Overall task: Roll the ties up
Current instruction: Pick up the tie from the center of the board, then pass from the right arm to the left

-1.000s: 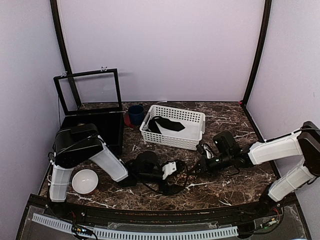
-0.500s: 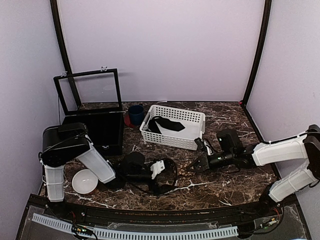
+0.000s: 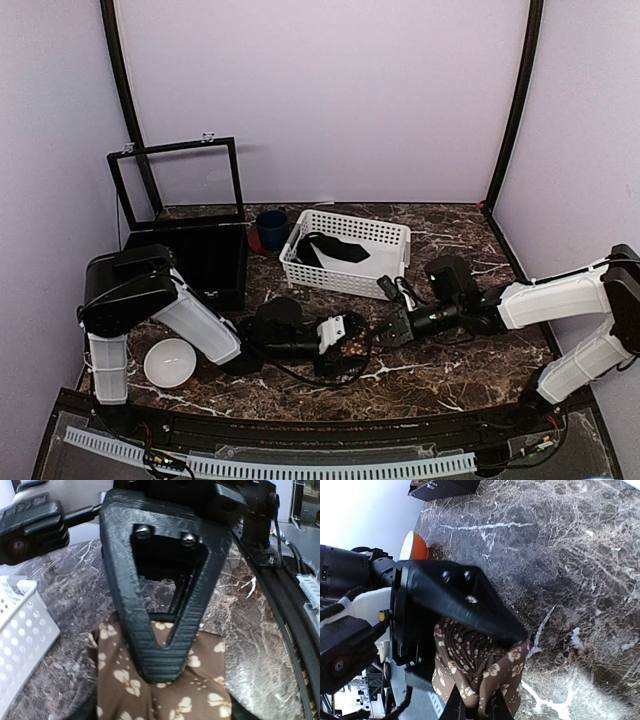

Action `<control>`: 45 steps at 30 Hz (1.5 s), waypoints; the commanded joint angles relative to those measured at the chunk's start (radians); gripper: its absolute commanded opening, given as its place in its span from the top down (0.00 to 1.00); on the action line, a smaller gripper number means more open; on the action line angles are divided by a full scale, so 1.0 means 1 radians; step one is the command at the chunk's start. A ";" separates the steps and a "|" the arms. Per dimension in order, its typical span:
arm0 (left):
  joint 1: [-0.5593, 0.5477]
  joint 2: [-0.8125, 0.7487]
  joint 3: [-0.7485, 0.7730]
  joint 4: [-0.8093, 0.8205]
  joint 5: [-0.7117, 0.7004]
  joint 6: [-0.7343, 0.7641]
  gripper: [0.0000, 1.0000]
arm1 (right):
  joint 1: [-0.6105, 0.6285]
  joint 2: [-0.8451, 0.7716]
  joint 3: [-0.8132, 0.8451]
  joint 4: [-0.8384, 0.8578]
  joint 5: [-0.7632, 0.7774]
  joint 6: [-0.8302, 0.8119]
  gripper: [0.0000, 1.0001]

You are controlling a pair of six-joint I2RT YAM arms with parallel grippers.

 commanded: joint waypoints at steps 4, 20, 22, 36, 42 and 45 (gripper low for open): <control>-0.008 -0.024 0.020 -0.065 0.058 0.078 0.63 | 0.010 0.007 0.022 0.078 -0.036 0.015 1.00; 0.015 -0.374 -0.166 -0.231 -0.253 -0.282 0.04 | -0.041 -0.082 -0.014 0.144 -0.018 0.052 1.00; 0.015 -0.429 -0.184 -0.257 -0.299 -0.384 0.03 | -0.051 -0.098 -0.016 0.163 -0.013 0.060 1.00; 0.104 -0.656 -0.203 -0.292 0.092 -0.771 0.01 | -0.049 -0.122 -0.023 0.413 -0.014 0.062 1.00; 0.123 -0.620 -0.173 -0.223 0.170 -0.873 0.01 | -0.031 -0.121 0.001 0.427 -0.014 0.062 1.00; 0.130 -0.600 -0.155 -0.231 0.168 -0.883 0.01 | -0.019 -0.122 0.016 0.401 -0.014 0.062 1.00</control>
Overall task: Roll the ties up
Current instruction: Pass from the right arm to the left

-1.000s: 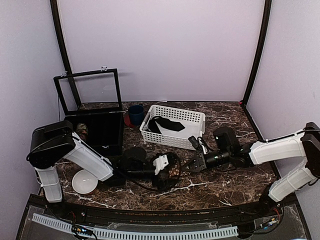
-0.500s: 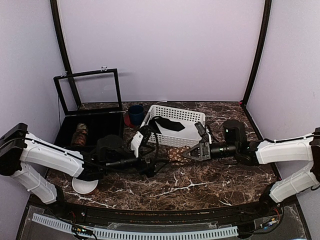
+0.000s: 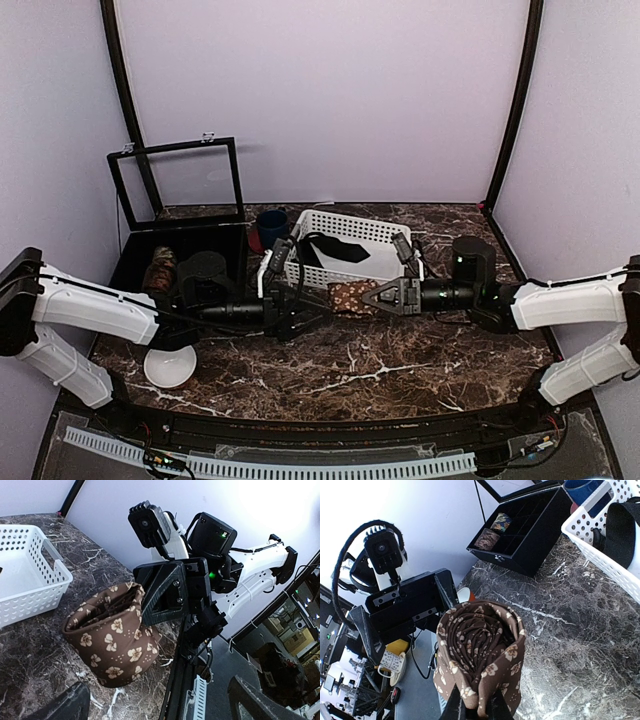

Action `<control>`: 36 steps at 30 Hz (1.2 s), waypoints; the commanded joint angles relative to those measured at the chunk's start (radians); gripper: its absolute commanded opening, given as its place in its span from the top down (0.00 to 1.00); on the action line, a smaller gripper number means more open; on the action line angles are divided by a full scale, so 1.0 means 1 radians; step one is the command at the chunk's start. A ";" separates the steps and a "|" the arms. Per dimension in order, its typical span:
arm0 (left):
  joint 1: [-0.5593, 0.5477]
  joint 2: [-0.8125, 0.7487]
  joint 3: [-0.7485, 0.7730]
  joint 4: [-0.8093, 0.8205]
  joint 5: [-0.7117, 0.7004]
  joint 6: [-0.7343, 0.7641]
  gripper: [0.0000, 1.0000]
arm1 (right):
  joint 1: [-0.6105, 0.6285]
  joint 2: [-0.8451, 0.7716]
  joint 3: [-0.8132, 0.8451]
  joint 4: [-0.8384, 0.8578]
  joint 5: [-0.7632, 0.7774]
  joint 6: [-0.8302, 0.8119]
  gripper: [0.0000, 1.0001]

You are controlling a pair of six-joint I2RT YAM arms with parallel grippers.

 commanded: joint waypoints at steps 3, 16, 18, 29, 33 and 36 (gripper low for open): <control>0.011 0.026 0.036 0.039 0.039 -0.063 0.01 | 0.023 -0.025 0.051 0.009 0.002 0.004 1.00; 0.036 0.036 0.060 -0.052 -0.010 -0.002 0.01 | 0.023 -0.048 0.090 -0.184 0.002 0.004 1.00; 0.041 0.052 0.059 -0.010 0.019 -0.019 0.01 | 0.023 -0.047 0.098 -0.194 0.002 0.004 1.00; 0.114 -0.002 0.013 0.008 0.114 -0.013 0.01 | 0.023 -0.039 0.172 -0.339 0.002 0.004 1.00; 0.159 -0.019 -0.005 0.024 0.164 -0.022 0.01 | 0.022 -0.029 0.181 -0.335 0.033 -0.171 0.98; 0.164 -0.019 -0.003 0.019 0.186 -0.013 0.01 | 0.024 -0.025 0.193 -0.343 0.027 -0.116 1.00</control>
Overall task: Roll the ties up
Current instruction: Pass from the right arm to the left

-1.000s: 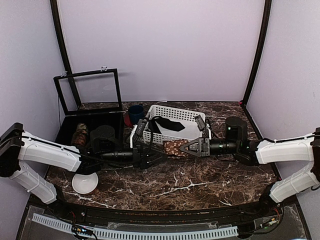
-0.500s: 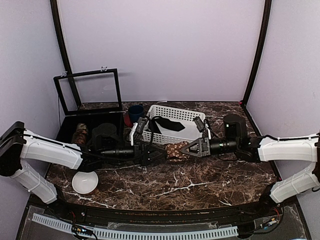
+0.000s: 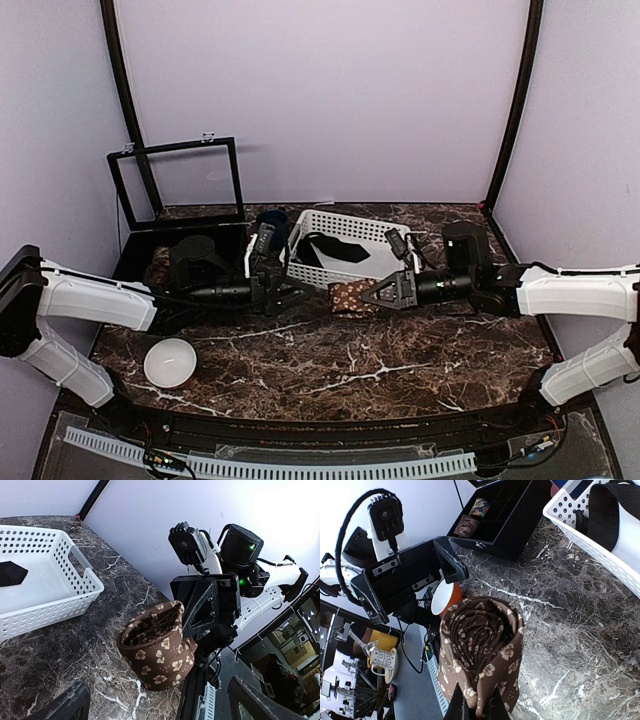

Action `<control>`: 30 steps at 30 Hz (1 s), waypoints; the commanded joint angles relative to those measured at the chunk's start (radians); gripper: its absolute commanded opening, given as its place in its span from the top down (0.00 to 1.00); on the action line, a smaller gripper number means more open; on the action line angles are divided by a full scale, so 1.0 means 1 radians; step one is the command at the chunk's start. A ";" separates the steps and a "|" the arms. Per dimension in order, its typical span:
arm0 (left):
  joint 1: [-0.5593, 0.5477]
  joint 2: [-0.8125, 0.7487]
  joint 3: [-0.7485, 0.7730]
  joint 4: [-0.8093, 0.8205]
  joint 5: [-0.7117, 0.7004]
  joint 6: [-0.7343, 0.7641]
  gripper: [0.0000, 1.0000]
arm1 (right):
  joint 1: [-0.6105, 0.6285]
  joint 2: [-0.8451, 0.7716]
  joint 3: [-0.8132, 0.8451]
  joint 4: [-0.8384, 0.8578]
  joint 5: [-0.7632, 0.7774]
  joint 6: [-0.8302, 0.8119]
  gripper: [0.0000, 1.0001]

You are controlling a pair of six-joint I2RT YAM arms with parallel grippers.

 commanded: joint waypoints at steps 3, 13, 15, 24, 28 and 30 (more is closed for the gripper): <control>0.007 -0.019 -0.016 0.054 0.085 -0.017 0.01 | 0.007 0.018 0.055 0.019 -0.037 -0.067 1.00; 0.007 0.037 -0.029 0.199 0.112 -0.082 0.01 | 0.019 0.051 0.094 0.052 -0.072 -0.060 1.00; 0.006 0.067 -0.029 0.236 0.120 -0.110 0.01 | 0.022 0.053 0.096 0.071 -0.084 -0.049 1.00; 0.005 0.182 -0.023 0.434 0.151 -0.215 0.07 | 0.051 0.069 0.087 0.212 -0.165 0.014 1.00; 0.000 0.215 -0.003 0.529 0.188 -0.252 0.09 | 0.060 0.082 0.091 0.231 -0.167 0.019 1.00; -0.003 0.235 0.004 0.566 0.196 -0.284 0.12 | 0.063 0.092 0.093 0.237 -0.167 0.019 1.00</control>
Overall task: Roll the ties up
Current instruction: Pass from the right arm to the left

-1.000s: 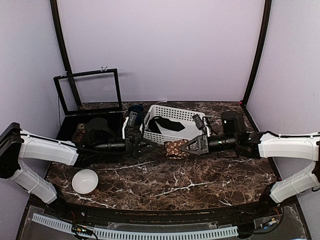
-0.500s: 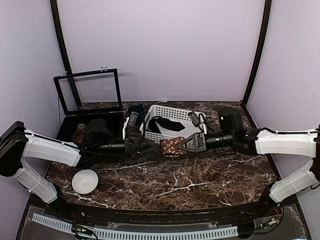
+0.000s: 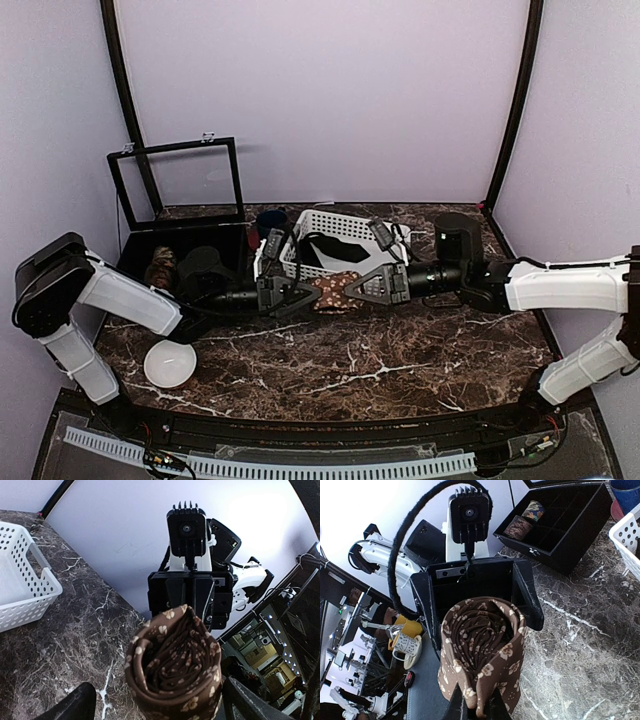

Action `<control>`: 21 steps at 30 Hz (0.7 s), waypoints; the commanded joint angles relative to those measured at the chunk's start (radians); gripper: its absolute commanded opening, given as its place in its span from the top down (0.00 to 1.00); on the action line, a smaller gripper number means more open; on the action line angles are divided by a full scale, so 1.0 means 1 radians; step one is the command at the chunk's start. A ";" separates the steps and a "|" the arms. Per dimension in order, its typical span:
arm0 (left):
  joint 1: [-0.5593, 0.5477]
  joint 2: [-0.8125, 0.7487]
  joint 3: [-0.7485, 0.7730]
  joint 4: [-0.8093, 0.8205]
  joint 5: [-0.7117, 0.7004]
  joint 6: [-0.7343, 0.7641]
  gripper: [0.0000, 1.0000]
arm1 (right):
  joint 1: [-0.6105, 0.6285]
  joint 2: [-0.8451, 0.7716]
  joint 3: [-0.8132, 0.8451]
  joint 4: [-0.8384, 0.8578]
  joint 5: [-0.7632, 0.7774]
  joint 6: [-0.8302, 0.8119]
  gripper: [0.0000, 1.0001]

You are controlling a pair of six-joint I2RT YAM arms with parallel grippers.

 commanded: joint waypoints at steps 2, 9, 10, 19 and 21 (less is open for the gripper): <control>-0.014 0.051 0.026 0.198 0.055 -0.097 0.15 | 0.021 0.025 0.034 0.085 -0.030 0.010 1.00; -0.037 0.104 0.043 0.249 0.048 -0.125 0.20 | 0.023 0.032 0.041 0.076 -0.030 0.010 1.00; -0.042 0.102 0.045 0.238 0.041 -0.118 0.20 | 0.023 0.033 0.042 0.074 -0.030 0.010 1.00; -0.058 0.100 0.066 0.232 0.019 -0.108 0.23 | 0.028 0.040 0.043 0.077 -0.030 0.010 1.00; -0.058 0.100 0.060 0.244 0.015 -0.111 0.24 | 0.030 0.036 0.044 0.072 -0.030 0.010 1.00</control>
